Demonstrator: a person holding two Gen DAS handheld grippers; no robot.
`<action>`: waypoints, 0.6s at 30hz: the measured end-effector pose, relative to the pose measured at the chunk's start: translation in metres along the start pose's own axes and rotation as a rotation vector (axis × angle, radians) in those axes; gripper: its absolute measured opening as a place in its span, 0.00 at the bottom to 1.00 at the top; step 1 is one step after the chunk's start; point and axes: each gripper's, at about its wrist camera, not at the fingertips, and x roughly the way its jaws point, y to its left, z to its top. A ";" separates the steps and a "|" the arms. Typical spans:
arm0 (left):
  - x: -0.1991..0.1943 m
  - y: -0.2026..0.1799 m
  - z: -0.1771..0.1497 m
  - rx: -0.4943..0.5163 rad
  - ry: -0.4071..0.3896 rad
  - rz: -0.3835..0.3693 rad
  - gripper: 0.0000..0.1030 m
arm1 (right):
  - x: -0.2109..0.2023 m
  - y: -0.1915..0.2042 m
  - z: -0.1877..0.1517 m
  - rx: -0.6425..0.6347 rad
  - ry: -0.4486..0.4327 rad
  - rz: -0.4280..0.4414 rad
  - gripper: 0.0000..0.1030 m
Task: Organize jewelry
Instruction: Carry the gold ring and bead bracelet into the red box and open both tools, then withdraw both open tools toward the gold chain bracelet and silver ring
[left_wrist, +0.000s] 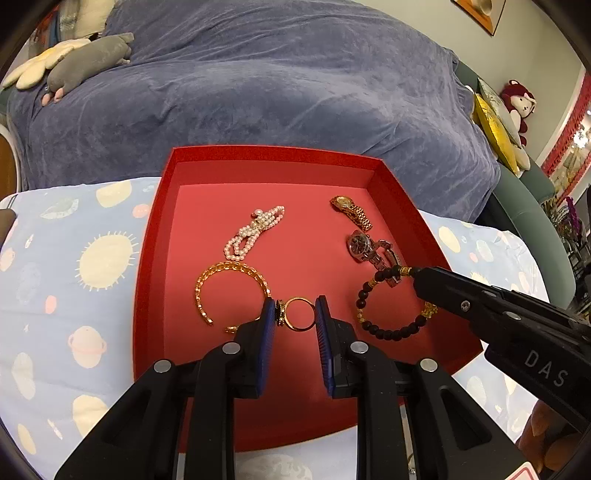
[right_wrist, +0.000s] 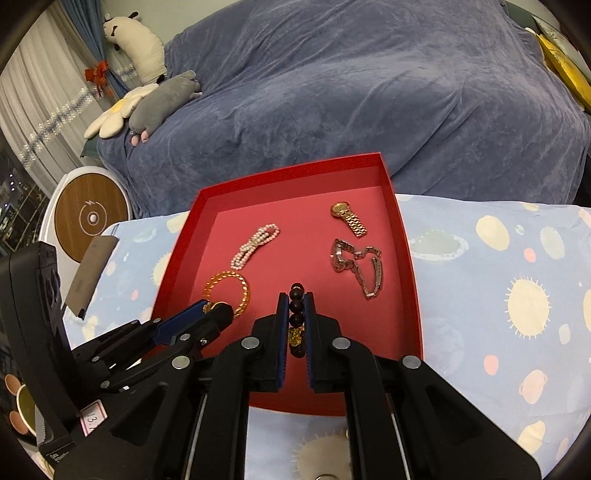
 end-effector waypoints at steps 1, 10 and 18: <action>0.004 -0.001 0.001 0.004 0.007 -0.002 0.19 | 0.005 -0.004 0.000 0.008 0.011 -0.001 0.07; 0.001 0.006 0.001 -0.026 -0.020 0.021 0.50 | -0.006 -0.018 0.001 0.019 -0.030 -0.069 0.34; -0.052 0.016 0.003 -0.084 -0.096 0.059 0.59 | -0.062 -0.011 -0.008 -0.016 -0.109 -0.071 0.36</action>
